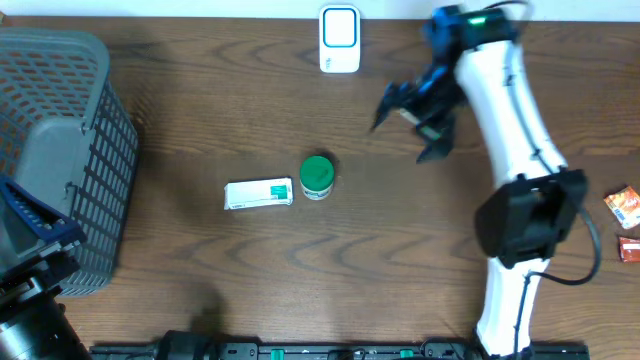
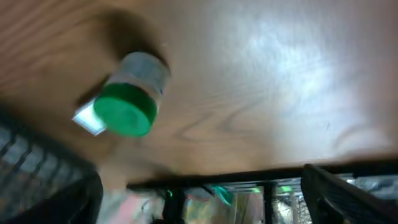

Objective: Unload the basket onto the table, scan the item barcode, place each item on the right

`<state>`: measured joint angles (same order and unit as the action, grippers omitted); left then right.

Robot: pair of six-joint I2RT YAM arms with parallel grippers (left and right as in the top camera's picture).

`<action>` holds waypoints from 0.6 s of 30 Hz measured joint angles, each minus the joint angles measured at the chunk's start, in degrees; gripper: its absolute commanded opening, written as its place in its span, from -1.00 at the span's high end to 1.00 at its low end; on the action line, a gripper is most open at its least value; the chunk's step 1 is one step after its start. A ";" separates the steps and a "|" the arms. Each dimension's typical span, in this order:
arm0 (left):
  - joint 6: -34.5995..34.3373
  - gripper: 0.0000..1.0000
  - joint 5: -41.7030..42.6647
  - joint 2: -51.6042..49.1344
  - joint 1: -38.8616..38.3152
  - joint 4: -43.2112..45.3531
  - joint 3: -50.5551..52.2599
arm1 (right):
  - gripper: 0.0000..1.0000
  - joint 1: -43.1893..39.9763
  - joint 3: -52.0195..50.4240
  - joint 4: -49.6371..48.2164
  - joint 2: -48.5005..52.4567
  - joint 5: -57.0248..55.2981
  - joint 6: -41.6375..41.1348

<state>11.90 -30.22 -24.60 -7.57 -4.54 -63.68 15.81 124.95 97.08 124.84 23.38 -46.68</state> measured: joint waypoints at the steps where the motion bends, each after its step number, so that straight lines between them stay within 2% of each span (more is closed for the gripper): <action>1: 0.00 -0.89 0.00 0.00 0.00 0.02 0.00 | -0.99 2.05 -0.02 -0.04 0.00 -1.40 -4.70; 6: -0.02 -0.89 0.02 0.00 0.00 0.02 0.00 | -0.99 12.68 -0.09 -0.96 0.02 -6.19 -31.61; 11: 0.00 -0.89 0.00 0.00 0.00 0.02 0.00 | -0.99 19.76 -0.15 -6.84 0.02 -9.51 -52.59; 15: -0.02 -0.89 0.00 0.00 0.00 0.02 0.00 | -0.99 22.75 -0.20 -11.50 0.02 -13.14 -62.42; 18: 0.00 -0.90 0.02 0.00 0.00 0.02 0.00 | -0.99 23.74 -0.20 -13.75 0.00 -15.98 -65.99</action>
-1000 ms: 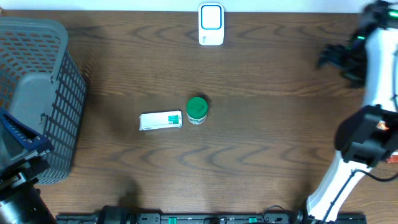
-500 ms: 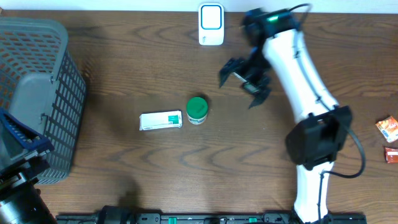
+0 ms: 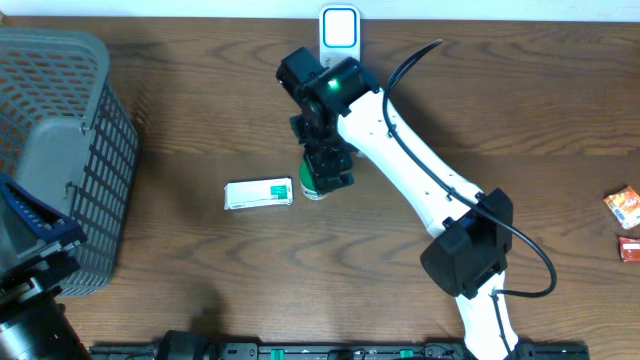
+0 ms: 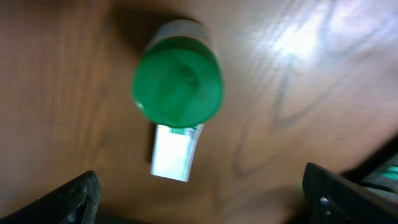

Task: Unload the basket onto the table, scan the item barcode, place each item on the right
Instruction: 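Reach the right gripper down and grasp the green-capped bottle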

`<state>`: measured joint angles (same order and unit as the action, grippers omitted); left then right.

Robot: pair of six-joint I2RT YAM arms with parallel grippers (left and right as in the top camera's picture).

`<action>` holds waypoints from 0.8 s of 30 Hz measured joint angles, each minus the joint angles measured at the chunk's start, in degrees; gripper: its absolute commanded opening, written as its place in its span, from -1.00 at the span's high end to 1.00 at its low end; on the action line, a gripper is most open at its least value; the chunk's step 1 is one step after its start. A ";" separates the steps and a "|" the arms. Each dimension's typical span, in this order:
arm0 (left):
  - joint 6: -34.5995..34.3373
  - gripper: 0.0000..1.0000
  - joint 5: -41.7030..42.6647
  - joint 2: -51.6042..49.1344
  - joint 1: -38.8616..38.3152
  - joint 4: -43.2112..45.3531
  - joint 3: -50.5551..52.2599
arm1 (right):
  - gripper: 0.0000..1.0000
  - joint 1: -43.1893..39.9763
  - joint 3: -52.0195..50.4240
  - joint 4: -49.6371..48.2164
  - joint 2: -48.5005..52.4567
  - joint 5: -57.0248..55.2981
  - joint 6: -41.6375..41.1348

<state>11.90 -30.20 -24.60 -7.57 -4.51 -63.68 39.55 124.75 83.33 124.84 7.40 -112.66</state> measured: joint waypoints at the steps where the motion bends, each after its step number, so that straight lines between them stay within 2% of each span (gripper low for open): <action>1: 0.00 -0.89 -0.02 0.00 0.00 0.00 0.00 | -0.99 0.09 0.00 -0.24 0.00 -0.83 -0.79; 13: 0.00 -0.90 0.00 0.00 0.00 0.00 0.00 | -0.98 0.02 -0.44 -0.76 0.52 -5.86 -3.63; 24: 0.00 -0.89 -0.02 0.00 0.00 0.00 0.00 | -0.99 0.11 -0.61 -5.25 7.87 -4.31 -3.91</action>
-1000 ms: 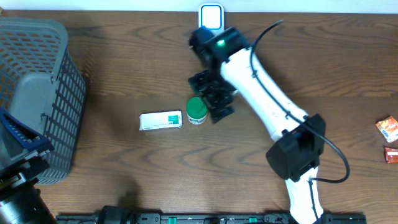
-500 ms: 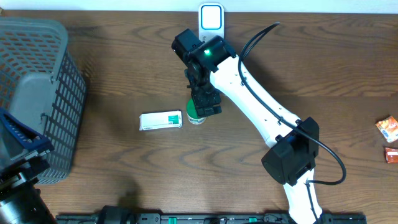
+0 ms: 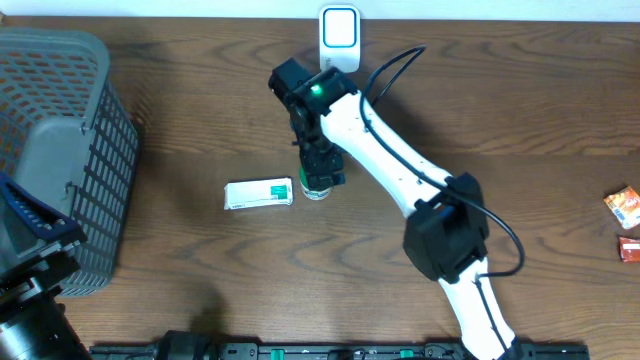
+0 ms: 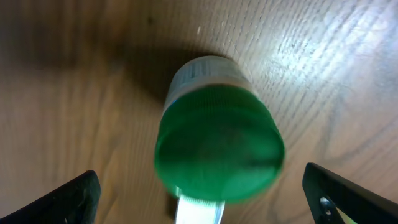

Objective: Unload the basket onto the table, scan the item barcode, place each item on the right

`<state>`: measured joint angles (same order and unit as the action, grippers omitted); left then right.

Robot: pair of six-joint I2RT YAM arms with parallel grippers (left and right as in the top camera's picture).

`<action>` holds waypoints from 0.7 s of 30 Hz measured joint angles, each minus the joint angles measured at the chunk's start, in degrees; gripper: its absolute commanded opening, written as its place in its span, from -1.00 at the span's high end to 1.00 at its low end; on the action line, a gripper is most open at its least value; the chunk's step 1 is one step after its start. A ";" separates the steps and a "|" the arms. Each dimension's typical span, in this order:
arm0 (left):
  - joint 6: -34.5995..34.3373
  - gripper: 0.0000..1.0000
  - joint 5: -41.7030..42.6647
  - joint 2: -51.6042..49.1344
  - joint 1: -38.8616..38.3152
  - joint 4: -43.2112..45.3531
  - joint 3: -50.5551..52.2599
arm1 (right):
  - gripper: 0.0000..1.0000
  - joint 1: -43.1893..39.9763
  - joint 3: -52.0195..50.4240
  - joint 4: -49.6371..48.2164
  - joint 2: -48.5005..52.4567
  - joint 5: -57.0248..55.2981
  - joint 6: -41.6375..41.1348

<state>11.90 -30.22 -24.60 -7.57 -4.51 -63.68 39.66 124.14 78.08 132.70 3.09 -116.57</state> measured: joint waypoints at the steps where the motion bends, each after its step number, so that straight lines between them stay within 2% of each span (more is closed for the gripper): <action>1: 0.00 -0.89 0.00 0.00 0.00 0.00 0.00 | -0.99 0.00 -0.11 0.02 0.50 0.13 0.00; 21: 0.00 -0.89 0.00 0.00 0.00 0.00 0.00 | -0.99 0.02 -0.15 -0.92 5.38 2.45 0.00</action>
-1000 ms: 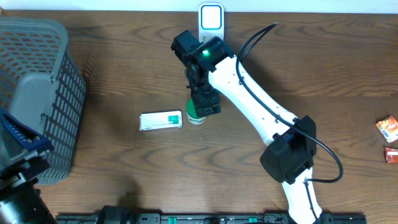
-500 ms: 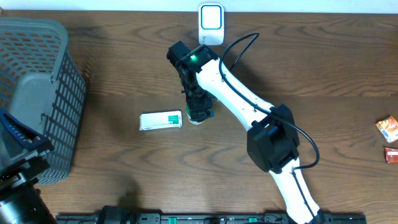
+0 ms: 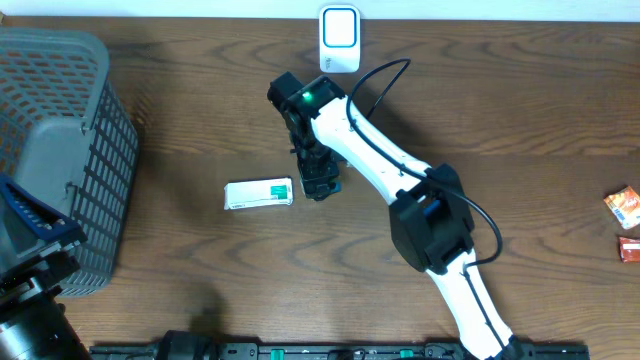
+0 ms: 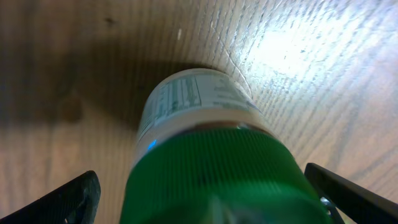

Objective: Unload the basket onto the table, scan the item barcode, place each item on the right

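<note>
A white bottle with a green screw cap (image 4: 211,168) stands upright on the wooden table (image 3: 200,100). It fills the right wrist view, its printed label facing the camera. My right gripper (image 4: 208,202) is open and low over it. The cap sits between the two dark fingertips (image 4: 68,199), which stand wide apart. In the overhead view the right gripper (image 3: 320,180) covers the bottle almost wholly. The white scanner (image 3: 340,40) stands at the table's far edge. My left gripper is out of view.
A white and green box (image 3: 259,193) lies flat just left of the bottle. A grey mesh basket (image 3: 60,150) fills the left side. Red packets (image 3: 622,207) lie at the right edge. A blue and black part (image 3: 35,235) shows at the lower left.
My right gripper has come down closer over the bottle. The cap now fills the lower frame between the open fingers. The bottle and the box stay where they were.
The right arm first hung open over the table's far right, away from the bottle. It then stood above the bottle with the cap centred below. It was lower after that, and now it straddles the cap, still open.
</note>
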`<state>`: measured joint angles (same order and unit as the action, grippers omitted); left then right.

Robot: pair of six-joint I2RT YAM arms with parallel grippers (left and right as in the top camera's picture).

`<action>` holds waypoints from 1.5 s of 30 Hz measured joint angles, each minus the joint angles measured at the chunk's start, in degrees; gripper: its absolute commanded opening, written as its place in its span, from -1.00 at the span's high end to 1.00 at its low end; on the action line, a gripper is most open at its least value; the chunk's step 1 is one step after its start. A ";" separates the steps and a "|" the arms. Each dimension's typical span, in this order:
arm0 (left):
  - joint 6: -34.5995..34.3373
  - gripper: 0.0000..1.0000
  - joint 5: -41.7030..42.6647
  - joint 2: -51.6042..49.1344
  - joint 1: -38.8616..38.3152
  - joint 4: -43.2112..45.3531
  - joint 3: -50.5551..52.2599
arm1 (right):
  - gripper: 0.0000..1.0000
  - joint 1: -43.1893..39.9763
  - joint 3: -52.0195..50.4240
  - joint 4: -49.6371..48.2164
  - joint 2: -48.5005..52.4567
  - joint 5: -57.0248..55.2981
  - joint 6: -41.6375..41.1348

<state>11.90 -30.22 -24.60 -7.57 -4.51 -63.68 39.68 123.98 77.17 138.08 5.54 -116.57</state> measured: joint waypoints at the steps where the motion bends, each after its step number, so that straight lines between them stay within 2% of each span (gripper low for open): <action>1: 0.00 -0.89 0.00 0.00 0.00 0.00 0.00 | -0.99 0.00 0.00 -0.02 0.55 0.22 0.02; 3: 0.00 -0.89 0.02 0.00 0.00 0.00 0.00 | -0.99 0.02 0.00 -0.04 1.84 0.57 0.02; 5: 0.00 -0.89 0.02 0.00 0.00 -0.02 0.00 | -0.87 0.17 -0.22 -0.11 2.45 0.68 0.04; 8: 0.00 -0.90 0.00 0.00 0.00 0.00 0.00 | -0.55 0.76 -0.31 0.13 2.54 0.72 -0.02; 18: 0.00 -0.89 0.00 0.00 0.00 -0.02 0.00 | -0.40 1.53 -0.28 3.17 2.99 1.09 0.02; 21: 0.00 -0.89 0.00 0.00 0.00 0.00 0.00 | -0.26 1.53 -0.28 3.10 2.99 0.46 2.03; 23: 0.00 -0.89 0.00 0.00 0.00 0.00 0.00 | -0.24 1.53 -0.20 3.02 2.91 -0.52 4.76; 35: 0.00 -0.90 0.00 0.00 0.00 0.00 0.00 | -0.29 1.53 -0.17 0.50 2.91 -11.37 42.77; 39: 0.00 -0.89 0.02 0.00 0.00 0.00 0.00 | -0.52 1.53 -0.17 -1.05 2.91 -14.38 56.43; 43: 0.00 -0.90 0.00 0.00 0.00 0.00 0.00 | -0.96 1.49 -0.20 -1.42 2.97 -14.73 64.74; 45: 0.00 -0.89 0.02 0.00 0.00 0.00 0.00 | -0.98 1.42 -0.20 -1.38 2.97 -14.21 66.79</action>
<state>11.90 -30.20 -24.60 -7.57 -4.51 -63.68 41.10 123.79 75.79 141.05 -8.67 -49.78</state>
